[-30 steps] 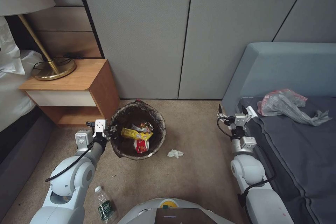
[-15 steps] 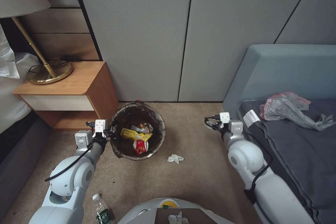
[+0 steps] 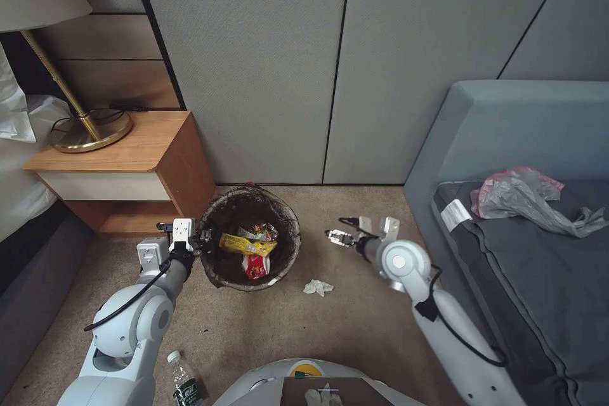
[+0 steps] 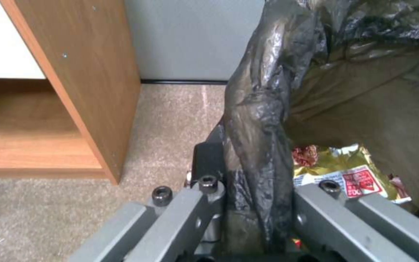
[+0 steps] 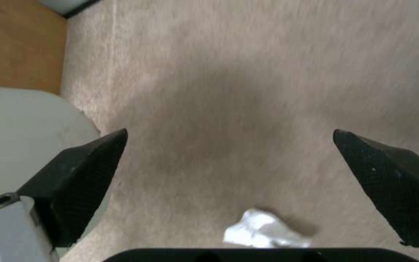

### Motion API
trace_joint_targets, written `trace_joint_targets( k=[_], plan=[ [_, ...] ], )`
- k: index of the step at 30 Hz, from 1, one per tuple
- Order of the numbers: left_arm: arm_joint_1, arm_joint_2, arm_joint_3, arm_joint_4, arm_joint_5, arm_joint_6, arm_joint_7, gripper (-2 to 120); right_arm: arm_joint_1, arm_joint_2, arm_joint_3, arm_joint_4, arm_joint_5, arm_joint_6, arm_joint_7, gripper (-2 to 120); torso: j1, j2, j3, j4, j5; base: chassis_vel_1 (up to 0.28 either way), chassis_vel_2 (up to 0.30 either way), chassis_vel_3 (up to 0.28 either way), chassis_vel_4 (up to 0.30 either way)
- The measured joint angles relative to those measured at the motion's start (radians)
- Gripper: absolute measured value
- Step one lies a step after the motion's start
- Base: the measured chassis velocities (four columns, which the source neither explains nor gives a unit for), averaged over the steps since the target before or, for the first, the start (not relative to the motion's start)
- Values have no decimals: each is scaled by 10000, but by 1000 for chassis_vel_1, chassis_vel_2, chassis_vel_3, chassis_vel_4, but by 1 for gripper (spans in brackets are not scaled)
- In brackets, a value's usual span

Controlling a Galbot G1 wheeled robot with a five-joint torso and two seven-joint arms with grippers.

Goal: Pick up the trash bin, then pick up the garbage from the floor and place it into the trash bin.

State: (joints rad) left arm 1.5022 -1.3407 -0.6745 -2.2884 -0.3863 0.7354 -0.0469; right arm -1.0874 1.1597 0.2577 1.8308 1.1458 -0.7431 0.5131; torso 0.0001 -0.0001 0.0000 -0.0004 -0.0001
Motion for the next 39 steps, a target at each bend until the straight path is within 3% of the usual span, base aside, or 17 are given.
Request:
trace_joint_targets(
  k=[10,22,27,29,39],
  plan=[
    [22,-38,9,14,51,0,13,0,-181,606,54,-205,236,16,78,100,0,0,0,2,1,0,0,0,0],
    [10,-126,-9,160,133,0,84,0,-689,1110,-369,-959,-1186,58,-394,100,0,0,0,-1,2,0,0,0,0],
    [1,-146,-13,235,156,0,122,0,-720,894,-617,-1488,-2304,66,-801,100,-1,0,0,-2,0,0,0,0,0],
    [-23,-173,9,268,166,0,132,0,-649,661,-1131,-1824,-3528,68,-1272,100,-1,0,0,-2,1,0,0,0,0],
    [-37,-186,-17,303,138,0,113,0,32,311,-2863,-3178,-5783,75,-1881,100,0,0,0,-1,2,0,0,0,0]
  ],
)
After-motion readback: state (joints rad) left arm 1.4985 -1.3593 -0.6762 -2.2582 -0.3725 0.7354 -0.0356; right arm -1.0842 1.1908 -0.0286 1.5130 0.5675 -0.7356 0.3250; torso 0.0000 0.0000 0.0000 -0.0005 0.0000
